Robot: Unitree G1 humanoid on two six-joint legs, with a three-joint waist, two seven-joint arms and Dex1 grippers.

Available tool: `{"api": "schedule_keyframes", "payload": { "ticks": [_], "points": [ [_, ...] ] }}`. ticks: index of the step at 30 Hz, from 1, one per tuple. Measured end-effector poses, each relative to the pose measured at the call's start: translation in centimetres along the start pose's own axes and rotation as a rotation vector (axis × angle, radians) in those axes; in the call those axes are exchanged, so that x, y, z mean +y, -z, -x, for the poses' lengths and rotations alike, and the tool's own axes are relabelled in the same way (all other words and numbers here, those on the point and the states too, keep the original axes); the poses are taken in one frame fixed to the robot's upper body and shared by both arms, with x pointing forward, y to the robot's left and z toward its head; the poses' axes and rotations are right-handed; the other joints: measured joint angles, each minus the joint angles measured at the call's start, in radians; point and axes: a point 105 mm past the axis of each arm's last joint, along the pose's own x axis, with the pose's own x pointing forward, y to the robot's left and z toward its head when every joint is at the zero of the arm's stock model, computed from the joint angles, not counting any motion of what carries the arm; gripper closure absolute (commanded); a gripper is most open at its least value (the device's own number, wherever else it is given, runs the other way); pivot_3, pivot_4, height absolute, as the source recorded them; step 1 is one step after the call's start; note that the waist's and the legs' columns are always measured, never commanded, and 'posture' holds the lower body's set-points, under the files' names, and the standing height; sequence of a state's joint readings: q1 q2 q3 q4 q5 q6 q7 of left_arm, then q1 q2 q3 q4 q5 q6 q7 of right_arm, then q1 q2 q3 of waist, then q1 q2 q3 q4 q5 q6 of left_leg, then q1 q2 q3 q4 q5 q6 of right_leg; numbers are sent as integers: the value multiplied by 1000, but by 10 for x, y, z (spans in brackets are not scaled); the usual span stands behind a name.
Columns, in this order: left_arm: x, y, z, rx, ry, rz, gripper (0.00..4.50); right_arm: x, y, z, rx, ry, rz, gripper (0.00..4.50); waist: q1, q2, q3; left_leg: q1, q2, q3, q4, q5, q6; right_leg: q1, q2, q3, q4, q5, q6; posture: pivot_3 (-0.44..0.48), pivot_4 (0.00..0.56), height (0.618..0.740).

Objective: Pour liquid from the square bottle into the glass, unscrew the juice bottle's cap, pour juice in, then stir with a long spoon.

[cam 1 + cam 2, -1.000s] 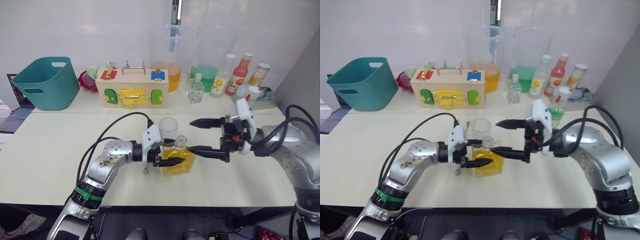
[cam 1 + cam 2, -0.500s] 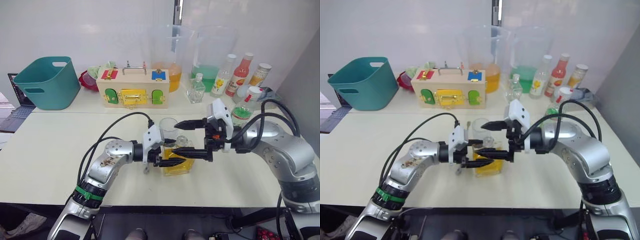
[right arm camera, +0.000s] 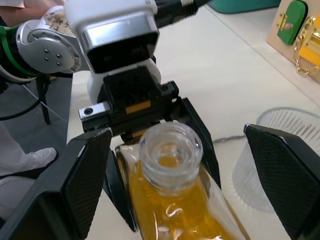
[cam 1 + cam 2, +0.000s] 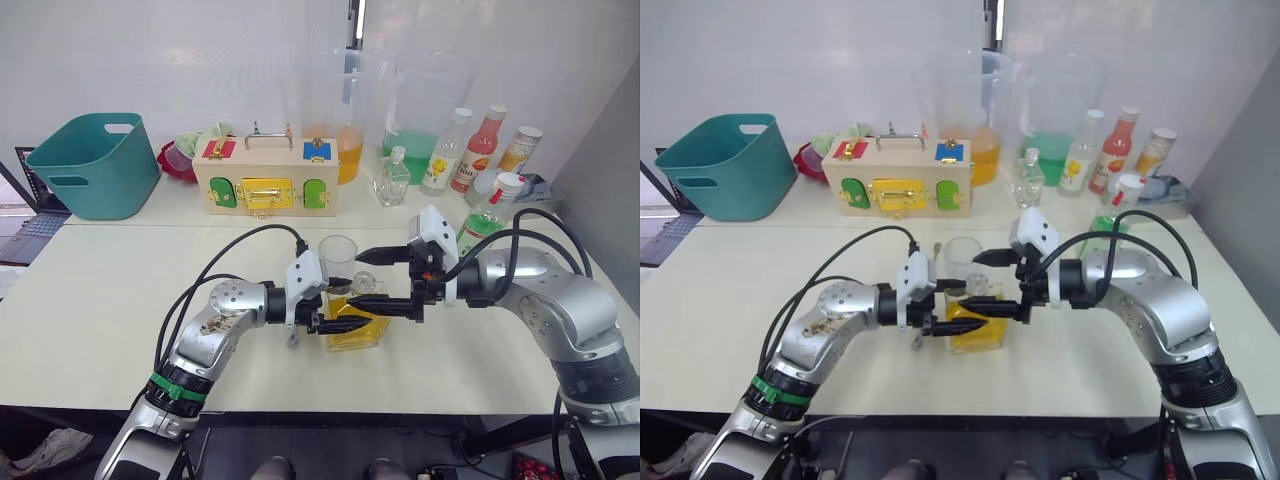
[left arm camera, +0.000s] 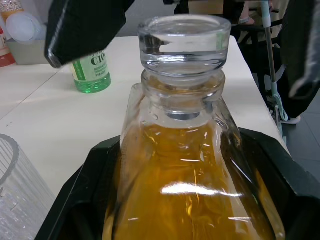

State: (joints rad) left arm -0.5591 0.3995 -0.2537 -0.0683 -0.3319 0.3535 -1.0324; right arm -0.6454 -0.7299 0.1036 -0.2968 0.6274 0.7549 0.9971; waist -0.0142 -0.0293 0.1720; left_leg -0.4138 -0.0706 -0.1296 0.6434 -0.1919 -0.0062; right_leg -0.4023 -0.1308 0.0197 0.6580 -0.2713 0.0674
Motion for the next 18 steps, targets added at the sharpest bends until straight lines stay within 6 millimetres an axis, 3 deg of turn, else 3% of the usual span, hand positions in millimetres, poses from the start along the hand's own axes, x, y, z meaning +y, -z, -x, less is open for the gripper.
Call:
{"api": "schedule_keyframes", "payload": {
  "ticks": [7,8,18],
  "points": [
    [0,0,-1,0,-1,-4,1701,2,8,-1,-22,-23,-14,3214,0,0,0,0,0,0,0,0,0,0,0,0,0,0,0,0,150,740],
    [0,0,0,1,-3,-3,1701,2,7,-2,-27,-26,-11,3395,0,0,0,0,0,0,0,0,0,0,0,0,0,0,0,0,150,740],
    [0,1,0,0,-4,-5,1701,3,8,-1,-53,-34,-41,3397,0,0,0,0,0,0,0,0,0,0,0,0,0,0,0,0,150,740]
  ]
}}
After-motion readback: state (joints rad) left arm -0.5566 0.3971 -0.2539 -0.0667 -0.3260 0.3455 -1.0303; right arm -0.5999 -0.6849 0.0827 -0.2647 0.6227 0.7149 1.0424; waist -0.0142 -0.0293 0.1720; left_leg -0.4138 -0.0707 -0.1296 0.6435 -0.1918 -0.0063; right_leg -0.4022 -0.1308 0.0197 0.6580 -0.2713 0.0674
